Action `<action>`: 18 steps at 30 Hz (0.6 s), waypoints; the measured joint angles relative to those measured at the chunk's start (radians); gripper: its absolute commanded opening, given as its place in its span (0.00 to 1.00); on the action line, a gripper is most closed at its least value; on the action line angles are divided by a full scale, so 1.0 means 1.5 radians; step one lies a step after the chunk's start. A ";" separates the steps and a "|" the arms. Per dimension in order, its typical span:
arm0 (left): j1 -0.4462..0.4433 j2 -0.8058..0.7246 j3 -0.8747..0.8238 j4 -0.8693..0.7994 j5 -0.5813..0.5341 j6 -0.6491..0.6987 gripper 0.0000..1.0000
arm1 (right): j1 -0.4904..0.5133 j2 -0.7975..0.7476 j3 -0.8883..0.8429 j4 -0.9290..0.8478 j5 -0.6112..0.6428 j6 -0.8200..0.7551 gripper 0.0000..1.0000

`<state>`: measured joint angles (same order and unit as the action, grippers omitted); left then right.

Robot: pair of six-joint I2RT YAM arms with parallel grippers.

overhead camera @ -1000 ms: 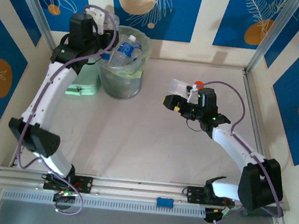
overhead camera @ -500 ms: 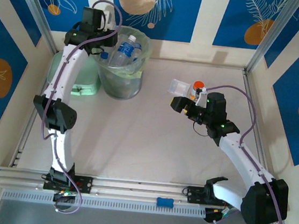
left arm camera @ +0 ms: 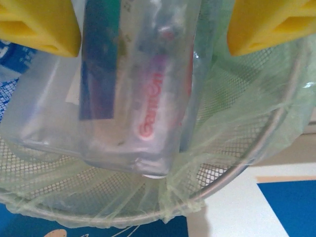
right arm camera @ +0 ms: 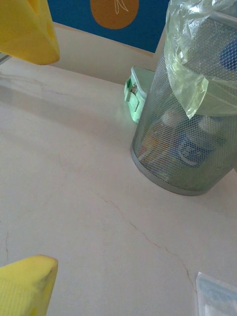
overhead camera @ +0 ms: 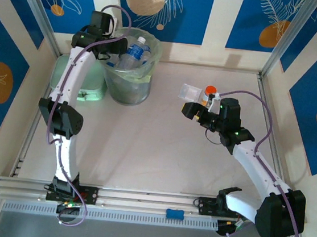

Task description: Put the plastic bottles in the bin

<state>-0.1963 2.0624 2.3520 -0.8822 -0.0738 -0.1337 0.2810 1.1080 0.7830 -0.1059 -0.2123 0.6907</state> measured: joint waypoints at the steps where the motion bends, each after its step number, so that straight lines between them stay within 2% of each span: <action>1: 0.001 -0.002 0.000 0.001 -0.002 0.002 0.98 | 0.000 0.000 0.000 0.000 0.000 -0.002 0.99; 6: 0.001 -0.024 0.000 0.002 -0.005 0.004 1.00 | -0.001 0.000 0.000 0.000 0.000 -0.002 0.99; 10: 0.001 -0.082 -0.017 0.010 -0.007 0.008 1.00 | -0.004 0.007 0.000 -0.001 0.003 -0.010 0.99; 13: 0.001 -0.169 -0.100 0.048 -0.010 0.008 1.00 | -0.012 0.025 0.006 -0.017 0.017 -0.025 0.99; 18: 0.001 -0.356 -0.353 0.171 -0.019 0.008 1.00 | -0.045 0.065 0.036 -0.046 0.078 -0.079 0.99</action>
<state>-0.1944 1.5280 1.8221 -0.6250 -0.1020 -0.1223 0.2138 1.2060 0.8375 -0.1741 -0.0948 0.5728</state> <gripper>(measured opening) 0.997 0.991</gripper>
